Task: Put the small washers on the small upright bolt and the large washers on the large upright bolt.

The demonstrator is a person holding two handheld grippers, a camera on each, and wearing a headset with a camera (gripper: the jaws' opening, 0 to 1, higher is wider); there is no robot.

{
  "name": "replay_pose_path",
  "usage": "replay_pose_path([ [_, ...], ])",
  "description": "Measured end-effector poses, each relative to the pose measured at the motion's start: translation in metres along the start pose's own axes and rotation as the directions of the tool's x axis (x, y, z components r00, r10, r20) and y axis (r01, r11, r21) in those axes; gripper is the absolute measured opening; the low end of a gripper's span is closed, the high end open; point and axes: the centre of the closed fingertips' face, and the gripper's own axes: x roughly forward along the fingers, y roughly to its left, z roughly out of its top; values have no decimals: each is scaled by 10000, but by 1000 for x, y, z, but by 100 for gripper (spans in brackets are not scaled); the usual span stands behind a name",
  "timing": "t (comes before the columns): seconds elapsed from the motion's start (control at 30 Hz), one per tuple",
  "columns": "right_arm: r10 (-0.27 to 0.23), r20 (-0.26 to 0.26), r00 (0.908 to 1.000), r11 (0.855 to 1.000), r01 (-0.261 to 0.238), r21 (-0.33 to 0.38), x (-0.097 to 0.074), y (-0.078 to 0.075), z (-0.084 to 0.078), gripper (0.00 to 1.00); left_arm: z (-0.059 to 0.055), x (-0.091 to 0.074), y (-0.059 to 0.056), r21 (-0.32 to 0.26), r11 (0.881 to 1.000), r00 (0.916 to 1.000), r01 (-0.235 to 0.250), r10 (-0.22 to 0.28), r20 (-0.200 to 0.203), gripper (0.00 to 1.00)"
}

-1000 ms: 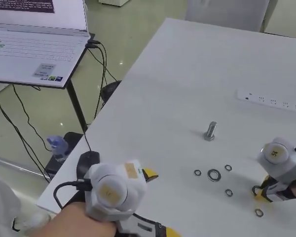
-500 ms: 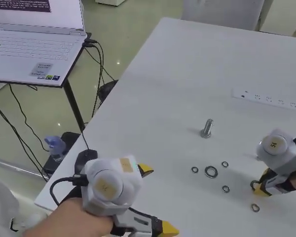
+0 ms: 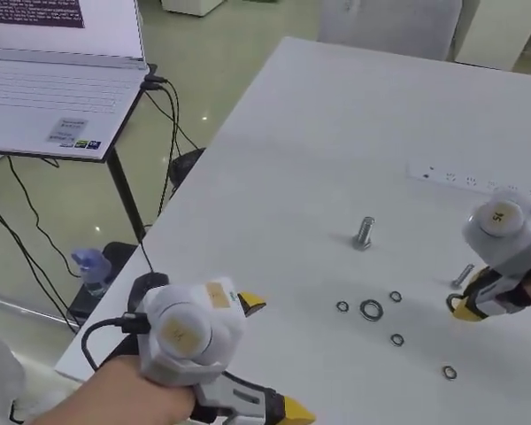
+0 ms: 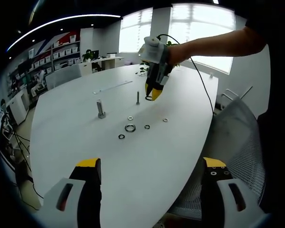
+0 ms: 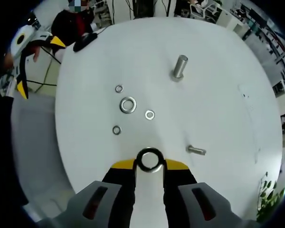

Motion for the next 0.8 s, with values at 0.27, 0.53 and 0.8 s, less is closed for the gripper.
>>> replay_pose_path([
  [0.27,-97,200,9998,9999,100,-130,-15,-12,21,21,3,1,0,-197,9998,9997,74,-70,222,87],
  [0.53,-129,443,9989,9999,133,-95,-24,-25,41,21,3,1,-1,-155,9998,9996,146,-142,229,89],
  [0.8,-29,485,9988,9999,37,-160,-26,-31,56,21,3,3,-4,-164,9994,9991,294,-289,305,91],
])
